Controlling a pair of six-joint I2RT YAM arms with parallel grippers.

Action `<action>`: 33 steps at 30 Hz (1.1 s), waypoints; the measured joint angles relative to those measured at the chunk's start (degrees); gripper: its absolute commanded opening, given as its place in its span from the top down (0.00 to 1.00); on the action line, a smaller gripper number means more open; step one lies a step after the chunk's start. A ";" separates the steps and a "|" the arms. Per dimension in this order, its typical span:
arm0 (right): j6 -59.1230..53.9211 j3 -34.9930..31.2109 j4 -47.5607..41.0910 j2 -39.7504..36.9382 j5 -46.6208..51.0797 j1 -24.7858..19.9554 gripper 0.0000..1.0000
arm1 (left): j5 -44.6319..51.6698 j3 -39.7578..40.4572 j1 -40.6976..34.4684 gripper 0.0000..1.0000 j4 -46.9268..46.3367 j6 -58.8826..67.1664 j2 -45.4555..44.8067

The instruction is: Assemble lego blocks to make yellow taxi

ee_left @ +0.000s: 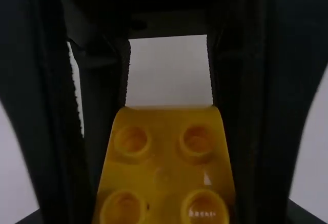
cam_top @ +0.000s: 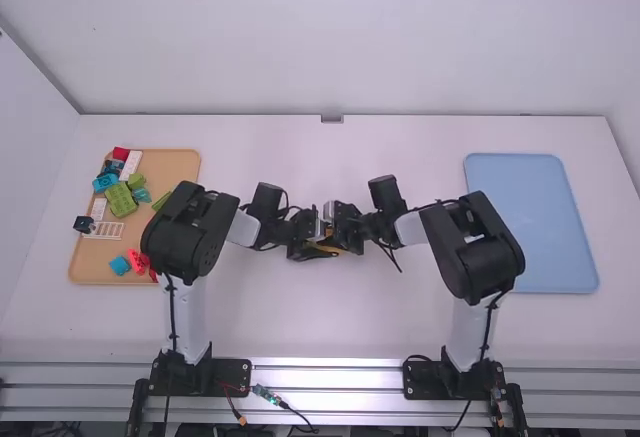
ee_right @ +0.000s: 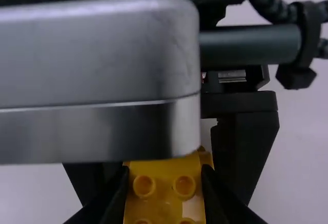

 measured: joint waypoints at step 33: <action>4.07 -4.61 12.39 -0.15 3.65 1.53 1.00 | 0.26 0.00 0.42 0.91 -0.37 0.76 0.00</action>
